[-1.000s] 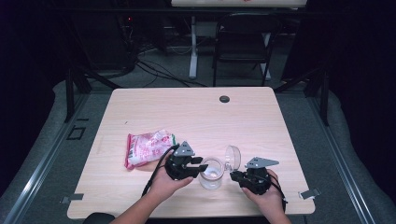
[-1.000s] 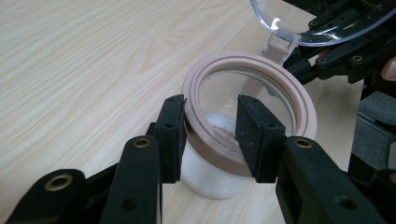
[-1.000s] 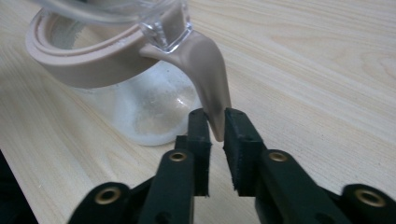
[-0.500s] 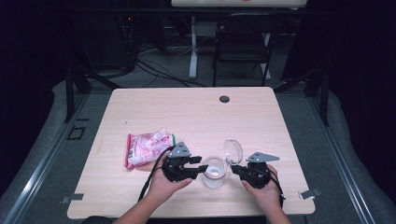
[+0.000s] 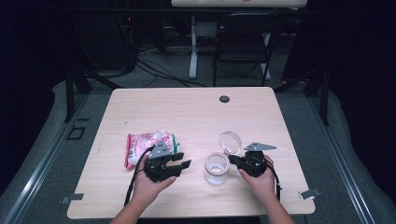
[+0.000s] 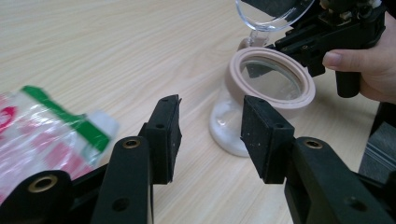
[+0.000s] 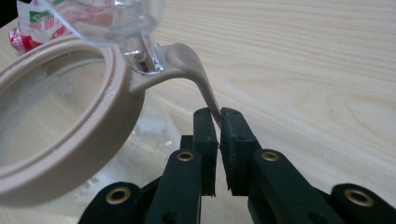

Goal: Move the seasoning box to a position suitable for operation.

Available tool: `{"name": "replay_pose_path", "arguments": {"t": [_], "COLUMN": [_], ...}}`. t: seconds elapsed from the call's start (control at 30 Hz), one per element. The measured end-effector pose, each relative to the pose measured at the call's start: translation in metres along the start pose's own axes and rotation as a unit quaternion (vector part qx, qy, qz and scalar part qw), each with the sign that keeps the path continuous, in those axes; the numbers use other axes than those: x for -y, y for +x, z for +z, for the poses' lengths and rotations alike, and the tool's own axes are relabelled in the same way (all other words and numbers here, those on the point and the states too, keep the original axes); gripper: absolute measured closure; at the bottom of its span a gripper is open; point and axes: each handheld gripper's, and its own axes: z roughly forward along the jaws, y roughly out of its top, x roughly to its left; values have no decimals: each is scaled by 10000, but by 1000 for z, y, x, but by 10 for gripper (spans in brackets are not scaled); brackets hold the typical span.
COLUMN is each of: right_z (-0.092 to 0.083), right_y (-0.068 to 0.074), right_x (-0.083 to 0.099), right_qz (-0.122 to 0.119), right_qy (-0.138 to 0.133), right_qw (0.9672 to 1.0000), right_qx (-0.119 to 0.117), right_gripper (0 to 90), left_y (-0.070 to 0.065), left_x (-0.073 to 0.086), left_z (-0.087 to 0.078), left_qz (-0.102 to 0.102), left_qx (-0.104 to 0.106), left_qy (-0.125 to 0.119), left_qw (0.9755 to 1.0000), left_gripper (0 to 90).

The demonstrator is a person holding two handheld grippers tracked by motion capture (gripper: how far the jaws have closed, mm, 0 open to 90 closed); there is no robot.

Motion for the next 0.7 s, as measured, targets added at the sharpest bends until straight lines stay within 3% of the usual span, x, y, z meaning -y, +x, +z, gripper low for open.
{"name": "replay_pose_path", "arguments": {"t": [0.33,0.47,0.6,0.7], "right_z": [10,10,7,4], "right_y": [-5,-5,-5,-5], "right_x": [-9,-9,-8,-7], "right_qz": [-2,-12,-21,-27], "right_qy": [25,23,-18,-84], "right_qw": [10000,10000,10000,9999], "right_qx": [-53,-39,12,72], "right_gripper": [849,834,802,781], "left_y": [18,25,32,34], "left_x": [5,7,9,7], "left_z": [-21,-21,-18,-19], "left_qz": [-203,-122,-248,-310], "left_qx": [-348,-662,-661,-525], "left_qy": [-213,-198,-142,-222], "left_qw": [9990,9975,9974,9979], "left_gripper": [562,553,549,564]}}
